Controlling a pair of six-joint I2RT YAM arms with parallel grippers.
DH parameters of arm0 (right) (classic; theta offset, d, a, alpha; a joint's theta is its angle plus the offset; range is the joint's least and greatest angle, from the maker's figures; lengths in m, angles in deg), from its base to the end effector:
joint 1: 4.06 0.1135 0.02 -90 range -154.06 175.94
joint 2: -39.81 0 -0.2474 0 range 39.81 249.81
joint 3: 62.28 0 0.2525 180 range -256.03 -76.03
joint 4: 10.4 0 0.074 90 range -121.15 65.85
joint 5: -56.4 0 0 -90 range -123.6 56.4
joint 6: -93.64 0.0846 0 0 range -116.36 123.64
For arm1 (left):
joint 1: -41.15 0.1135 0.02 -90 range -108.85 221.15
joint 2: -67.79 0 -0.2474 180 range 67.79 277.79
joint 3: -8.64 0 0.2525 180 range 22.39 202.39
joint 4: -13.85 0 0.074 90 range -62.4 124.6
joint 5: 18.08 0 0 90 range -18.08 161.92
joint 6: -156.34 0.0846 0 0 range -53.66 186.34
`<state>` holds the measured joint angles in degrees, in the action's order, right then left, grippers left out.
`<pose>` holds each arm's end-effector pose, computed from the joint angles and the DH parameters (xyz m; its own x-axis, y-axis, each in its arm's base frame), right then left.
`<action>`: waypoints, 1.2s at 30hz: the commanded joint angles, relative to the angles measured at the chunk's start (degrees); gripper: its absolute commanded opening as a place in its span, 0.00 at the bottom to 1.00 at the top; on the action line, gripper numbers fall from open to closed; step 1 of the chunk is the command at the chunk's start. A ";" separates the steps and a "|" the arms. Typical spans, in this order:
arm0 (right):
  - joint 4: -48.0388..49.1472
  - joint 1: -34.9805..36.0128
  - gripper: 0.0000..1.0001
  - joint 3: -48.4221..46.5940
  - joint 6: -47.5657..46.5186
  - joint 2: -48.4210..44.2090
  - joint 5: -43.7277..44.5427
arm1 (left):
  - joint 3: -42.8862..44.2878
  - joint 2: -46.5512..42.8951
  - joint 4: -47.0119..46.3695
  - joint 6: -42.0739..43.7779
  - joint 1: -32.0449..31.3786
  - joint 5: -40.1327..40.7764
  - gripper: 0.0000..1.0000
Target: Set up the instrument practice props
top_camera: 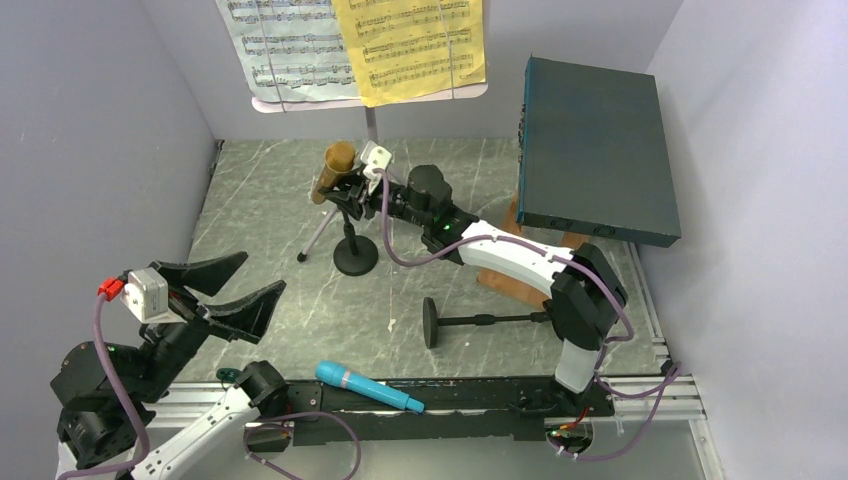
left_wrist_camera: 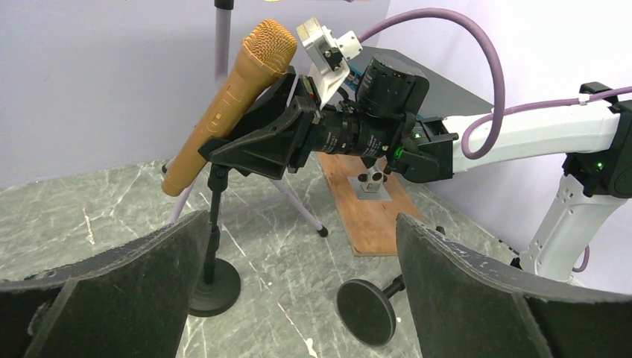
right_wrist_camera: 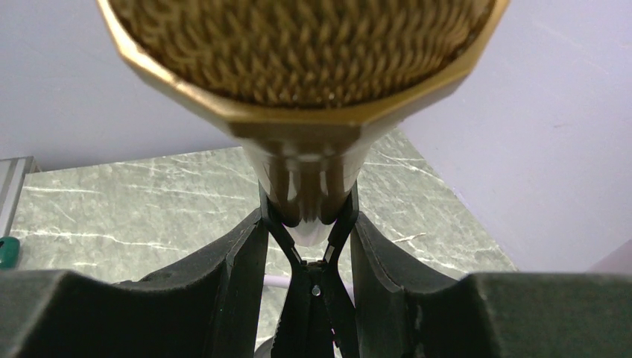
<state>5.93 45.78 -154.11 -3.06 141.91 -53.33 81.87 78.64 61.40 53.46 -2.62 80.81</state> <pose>0.2833 0.3800 0.3266 0.1768 0.0392 -0.9835 -0.9215 0.3575 -0.1514 0.0426 -0.0227 0.4241 0.0519 -0.3547 -0.9335 0.6023 0.7568 -0.2540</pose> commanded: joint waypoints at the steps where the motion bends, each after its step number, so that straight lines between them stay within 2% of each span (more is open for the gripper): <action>1: -15.02 1.13 0.22 4.86 -0.81 1.77 -1.05 | -0.08 0.13 -0.88 -0.45 -0.28 -0.35 0.99; 9: -19.36 1.15 0.22 5.01 -2.91 1.34 -2.95 | -0.86 2.00 -1.34 -2.33 -0.22 0.20 0.99; 19: -38.10 -0.83 0.22 -4.71 -7.52 3.10 -10.78 | -5.14 10.97 4.02 -12.38 -0.31 11.52 0.99; 24: -42.25 -1.93 0.22 -7.98 -8.00 7.28 -14.52 | -8.01 17.94 3.66 -16.81 -0.27 17.35 0.99; 28: -40.13 -2.03 0.23 -7.83 -6.48 7.93 -15.59 | -6.88 21.76 1.41 -15.75 -0.26 16.83 0.99; 32: -38.61 -2.91 0.23 -6.96 -5.05 7.75 -17.08 | -2.02 27.70 3.86 -14.37 0.01 17.62 0.99; 36: -37.57 -3.46 0.23 -5.40 -4.90 8.15 -17.78 | 1.03 30.85 2.72 -13.00 4.44 11.72 1.00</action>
<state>-17.80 42.37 -163.86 -9.79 146.15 -68.10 78.79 107.60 66.19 39.14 -1.78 95.82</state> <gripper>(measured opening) 0.377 0.994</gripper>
